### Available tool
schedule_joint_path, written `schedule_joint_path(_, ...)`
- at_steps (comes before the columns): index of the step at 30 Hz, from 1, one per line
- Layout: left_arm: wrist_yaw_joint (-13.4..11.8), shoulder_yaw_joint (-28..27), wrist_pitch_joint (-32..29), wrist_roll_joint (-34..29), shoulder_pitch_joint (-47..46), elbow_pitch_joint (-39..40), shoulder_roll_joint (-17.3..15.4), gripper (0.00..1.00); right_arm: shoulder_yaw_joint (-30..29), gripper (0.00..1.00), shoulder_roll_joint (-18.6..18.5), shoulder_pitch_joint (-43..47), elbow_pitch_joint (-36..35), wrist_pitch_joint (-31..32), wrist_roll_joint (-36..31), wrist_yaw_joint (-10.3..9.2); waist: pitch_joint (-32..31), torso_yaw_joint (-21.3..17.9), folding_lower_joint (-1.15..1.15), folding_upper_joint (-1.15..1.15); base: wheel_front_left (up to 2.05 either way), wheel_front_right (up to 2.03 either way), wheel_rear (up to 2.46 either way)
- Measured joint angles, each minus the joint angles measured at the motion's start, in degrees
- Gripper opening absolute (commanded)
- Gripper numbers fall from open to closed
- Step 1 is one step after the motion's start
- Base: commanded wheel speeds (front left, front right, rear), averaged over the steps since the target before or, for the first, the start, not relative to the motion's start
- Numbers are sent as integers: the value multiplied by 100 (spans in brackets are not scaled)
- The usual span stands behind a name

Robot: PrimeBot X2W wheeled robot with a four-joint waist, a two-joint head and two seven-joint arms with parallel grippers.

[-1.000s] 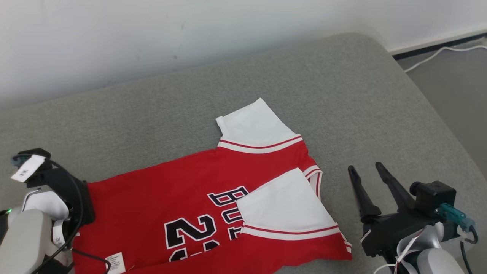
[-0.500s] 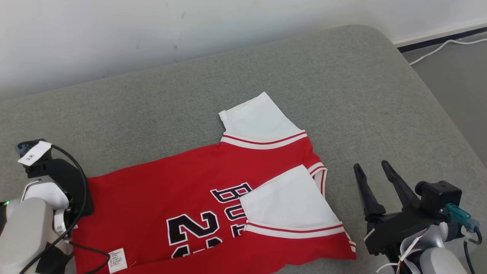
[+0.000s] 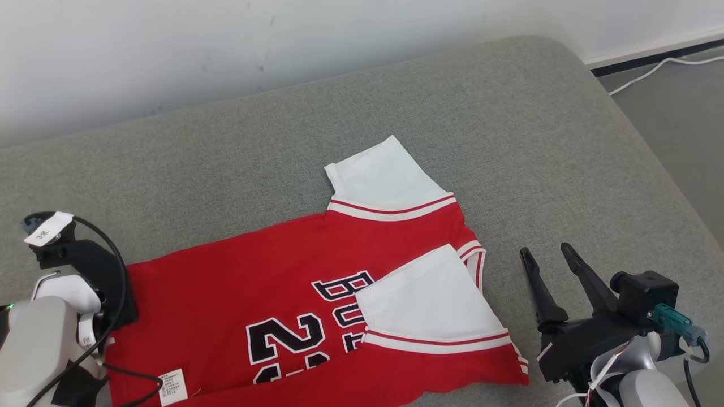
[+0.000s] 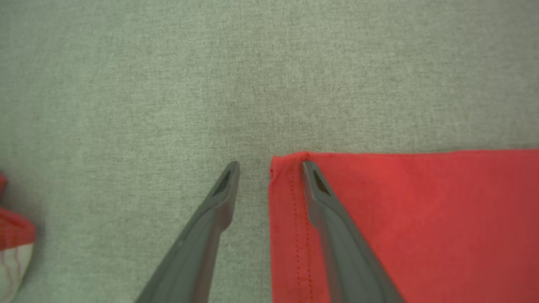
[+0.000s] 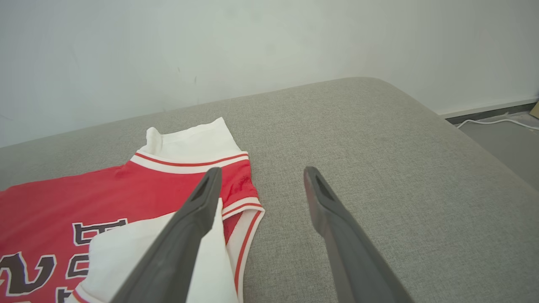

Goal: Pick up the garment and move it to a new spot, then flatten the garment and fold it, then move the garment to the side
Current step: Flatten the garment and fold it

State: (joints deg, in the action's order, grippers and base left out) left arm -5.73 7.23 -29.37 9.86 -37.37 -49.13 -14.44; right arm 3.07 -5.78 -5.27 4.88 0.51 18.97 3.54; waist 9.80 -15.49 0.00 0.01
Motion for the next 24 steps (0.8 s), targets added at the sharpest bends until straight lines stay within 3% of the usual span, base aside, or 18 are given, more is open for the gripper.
schedule_joint_path(1, 24, 4, 1, 1, -23, -12, 4, 67, 0, 100, 0, 0, 1, 0, 0, 0, 5, -4, 0, 0, 0, 0, 0)
schedule_joint_path(2, 29, 10, 1, 2, -49, -20, 9, 49, 0, 100, 0, 0, 1, 0, 0, 0, 11, -7, 0, 0, 0, 0, 0)
schedule_joint_path(4, 70, 23, 18, 36, -58, -27, 18, 38, 0, 100, -1, 0, 1, 0, 0, 0, 24, -12, 0, 0, 0, 0, 0)
schedule_joint_path(7, 78, 64, 24, 80, -69, -38, 58, 0, -24, 100, -3, 5, -5, -1, 0, 0, 42, -7, 0, 0, 0, 0, 0)
schedule_joint_path(17, 123, 160, 65, 76, -282, -96, 259, 0, -30, 100, -191, -112, -26, 172, 25, 64, 116, 166, -1, 0, 0, 0, 0)
schedule_joint_path(24, 123, 339, 76, 10, -527, -70, 476, 0, 413, 100, -539, -2004, 567, 1110, 124, 278, 258, 349, 0, 0, 0, 0, 0)
